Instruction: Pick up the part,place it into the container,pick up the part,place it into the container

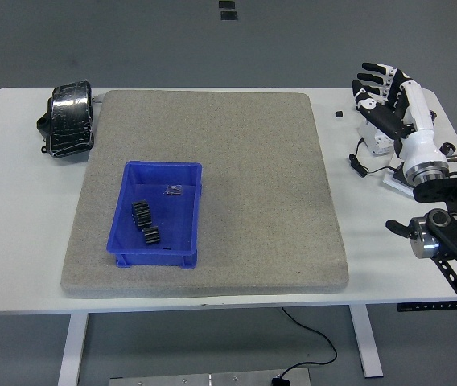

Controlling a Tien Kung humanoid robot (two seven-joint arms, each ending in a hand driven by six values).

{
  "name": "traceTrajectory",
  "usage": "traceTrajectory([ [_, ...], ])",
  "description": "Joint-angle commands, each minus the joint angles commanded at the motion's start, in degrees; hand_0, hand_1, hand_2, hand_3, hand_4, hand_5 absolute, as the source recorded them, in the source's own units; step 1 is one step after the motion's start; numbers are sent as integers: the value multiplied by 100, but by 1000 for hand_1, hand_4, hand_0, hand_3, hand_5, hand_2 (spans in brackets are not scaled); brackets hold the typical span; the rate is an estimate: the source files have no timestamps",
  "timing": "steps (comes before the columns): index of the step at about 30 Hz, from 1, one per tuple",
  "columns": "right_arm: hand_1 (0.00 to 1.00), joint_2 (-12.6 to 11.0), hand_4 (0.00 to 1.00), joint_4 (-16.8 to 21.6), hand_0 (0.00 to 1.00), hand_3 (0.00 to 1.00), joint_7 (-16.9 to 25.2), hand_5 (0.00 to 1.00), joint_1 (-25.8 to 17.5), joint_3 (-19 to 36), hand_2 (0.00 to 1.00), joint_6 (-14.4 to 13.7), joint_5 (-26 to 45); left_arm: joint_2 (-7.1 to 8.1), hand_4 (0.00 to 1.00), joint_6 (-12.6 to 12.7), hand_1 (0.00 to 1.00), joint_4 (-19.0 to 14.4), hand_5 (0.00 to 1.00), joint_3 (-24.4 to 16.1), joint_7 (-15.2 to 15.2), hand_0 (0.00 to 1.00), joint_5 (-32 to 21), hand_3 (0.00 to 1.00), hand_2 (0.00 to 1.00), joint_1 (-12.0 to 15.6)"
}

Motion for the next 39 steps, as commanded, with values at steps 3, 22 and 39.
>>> traceTrajectory([
  [3,635,-19,675,71,457,685,54,253,-160,172,677,48,161,33,666,-16,641,-4,646,-34,9,659,42,557,577,-18],
  [22,629,78,687,260,454,684,272,266,-1083,1134,677,148,559,241,666,-178,643,-9,640,-246,24,660,273,558,580,-53],
  [39,630,6,722,701,456,684,126,330,-1330,1470,679,95,196,113,663,-145,644,17,622,-171,-43,661,83,559,582,109],
])
